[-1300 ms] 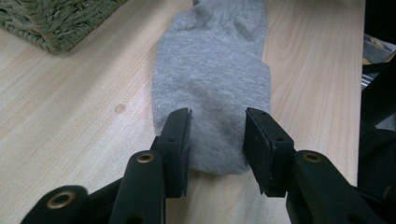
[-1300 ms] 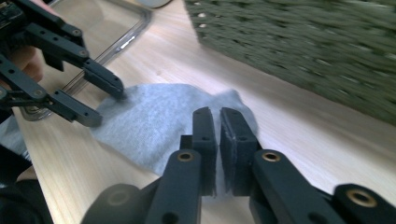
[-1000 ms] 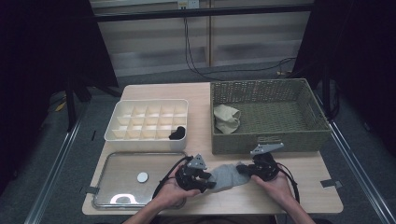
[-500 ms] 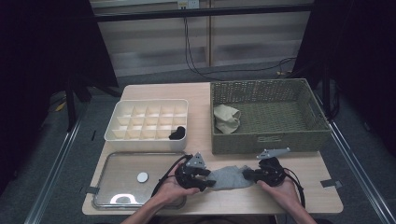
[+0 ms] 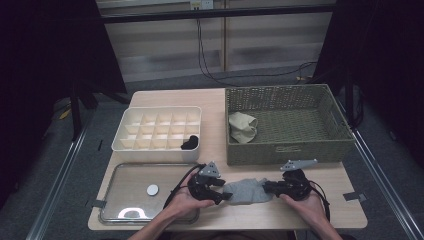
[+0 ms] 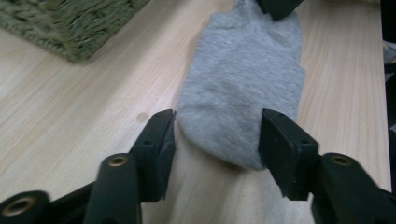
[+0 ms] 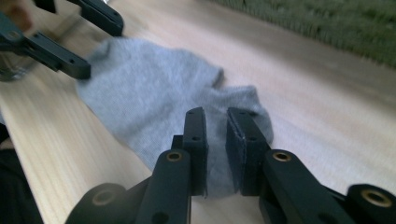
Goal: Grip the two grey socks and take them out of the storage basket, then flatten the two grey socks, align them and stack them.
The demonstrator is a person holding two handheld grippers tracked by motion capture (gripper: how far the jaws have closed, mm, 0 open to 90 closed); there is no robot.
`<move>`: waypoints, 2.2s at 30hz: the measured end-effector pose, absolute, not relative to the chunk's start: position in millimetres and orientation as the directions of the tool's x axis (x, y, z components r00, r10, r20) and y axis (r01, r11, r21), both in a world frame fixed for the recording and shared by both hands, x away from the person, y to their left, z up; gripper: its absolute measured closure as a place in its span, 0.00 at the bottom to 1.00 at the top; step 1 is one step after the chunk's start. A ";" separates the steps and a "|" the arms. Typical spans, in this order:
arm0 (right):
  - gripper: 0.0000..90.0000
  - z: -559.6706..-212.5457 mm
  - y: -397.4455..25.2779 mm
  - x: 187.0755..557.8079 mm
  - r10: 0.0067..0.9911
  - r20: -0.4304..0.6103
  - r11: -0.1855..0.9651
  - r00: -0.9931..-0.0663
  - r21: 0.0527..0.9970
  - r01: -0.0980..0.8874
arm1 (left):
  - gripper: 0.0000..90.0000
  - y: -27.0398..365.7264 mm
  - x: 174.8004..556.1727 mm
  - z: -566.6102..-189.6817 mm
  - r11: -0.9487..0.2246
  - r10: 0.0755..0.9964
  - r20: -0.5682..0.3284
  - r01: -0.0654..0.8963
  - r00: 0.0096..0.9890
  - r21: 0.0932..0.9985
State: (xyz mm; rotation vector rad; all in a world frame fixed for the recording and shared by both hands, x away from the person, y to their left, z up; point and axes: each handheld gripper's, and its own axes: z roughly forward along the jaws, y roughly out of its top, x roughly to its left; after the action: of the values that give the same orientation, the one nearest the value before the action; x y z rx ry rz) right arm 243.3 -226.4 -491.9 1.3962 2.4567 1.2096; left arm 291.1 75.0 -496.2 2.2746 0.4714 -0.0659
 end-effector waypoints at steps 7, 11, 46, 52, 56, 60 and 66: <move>0.81 -484.5 -230.8 243.4 0.737 0.323 0.228 -0.594 0.708 0.668 | 0.38 80.8 293.7 -484.0 -0.562 0.342 -0.226 0.391 0.912 0.729; 0.74 -481.7 -229.2 243.7 0.734 0.321 0.224 -0.598 0.717 0.660 | 0.33 87.9 293.8 -479.2 -0.556 0.370 -0.228 0.411 0.901 0.723; 0.52 -407.7 -215.4 266.1 0.704 0.291 0.189 -0.648 0.803 0.566 | 0.19 182.5 274.5 -454.3 -0.461 0.520 -0.188 0.459 0.833 0.759; 0.54 -390.5 -216.7 290.1 0.713 0.284 0.182 -0.642 0.809 0.559 | 0.18 190.5 273.5 -461.7 -0.454 0.536 -0.197 0.477 0.821 0.752; 0.56 -387.7 -217.6 308.0 0.726 0.283 0.168 -0.627 0.811 0.560 | 0.18 191.5 273.9 -461.7 -0.454 0.534 -0.195 0.473 0.823 0.755; 0.57 -386.0 -215.9 328.1 0.739 0.263 0.194 -0.620 0.799 0.569 | 0.17 194.9 273.2 -464.2 -0.446 0.549 -0.197 0.484 0.812 0.752; 0.59 -387.5 -206.4 352.1 0.753 0.230 0.250 -0.617 0.767 0.591 | 0.16 194.4 270.8 -464.3 -0.449 0.545 -0.188 0.474 0.817 0.757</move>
State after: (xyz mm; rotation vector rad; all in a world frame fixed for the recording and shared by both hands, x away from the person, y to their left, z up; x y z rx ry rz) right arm 352.1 -206.4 -387.5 1.2703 2.3310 1.3019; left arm 270.8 194.4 -464.3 2.1206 0.7475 0.1033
